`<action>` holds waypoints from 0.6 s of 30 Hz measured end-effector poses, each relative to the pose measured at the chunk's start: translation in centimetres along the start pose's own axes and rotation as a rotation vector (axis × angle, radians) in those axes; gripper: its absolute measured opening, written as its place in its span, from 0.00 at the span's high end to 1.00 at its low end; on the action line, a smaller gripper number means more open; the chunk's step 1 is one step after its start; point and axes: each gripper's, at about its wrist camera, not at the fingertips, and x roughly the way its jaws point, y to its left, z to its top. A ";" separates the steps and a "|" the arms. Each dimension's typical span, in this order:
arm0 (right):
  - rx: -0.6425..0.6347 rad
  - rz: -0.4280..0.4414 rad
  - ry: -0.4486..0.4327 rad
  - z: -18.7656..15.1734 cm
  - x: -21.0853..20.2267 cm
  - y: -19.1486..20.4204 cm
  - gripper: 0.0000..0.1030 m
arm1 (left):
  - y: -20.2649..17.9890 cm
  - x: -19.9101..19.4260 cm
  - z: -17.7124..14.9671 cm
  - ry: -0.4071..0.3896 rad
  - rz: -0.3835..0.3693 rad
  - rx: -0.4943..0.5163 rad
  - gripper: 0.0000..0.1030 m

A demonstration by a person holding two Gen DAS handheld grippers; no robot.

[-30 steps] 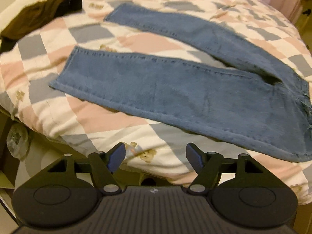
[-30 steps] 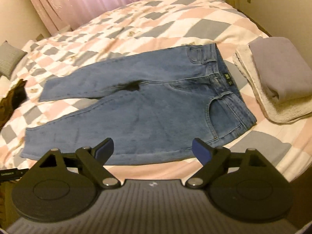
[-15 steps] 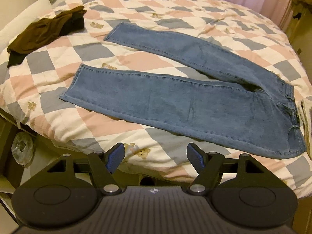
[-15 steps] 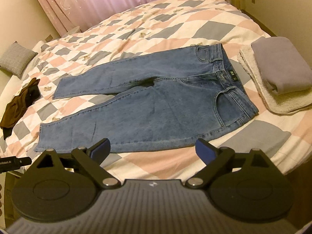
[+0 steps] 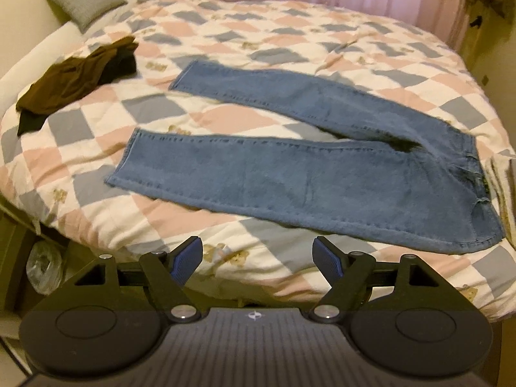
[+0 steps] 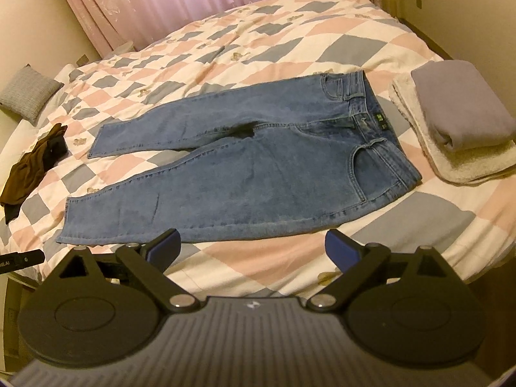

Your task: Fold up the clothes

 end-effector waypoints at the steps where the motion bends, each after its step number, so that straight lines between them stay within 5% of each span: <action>1: -0.002 -0.005 -0.003 0.0 -0.1 -0.1 0.07 | -0.2 -0.2 -0.1 -0.007 -0.004 0.010 0.24; 18: 0.069 -0.099 -0.013 -0.5 -1.5 -3.3 0.06 | -5.7 -1.1 -0.8 -0.021 -0.099 0.154 0.21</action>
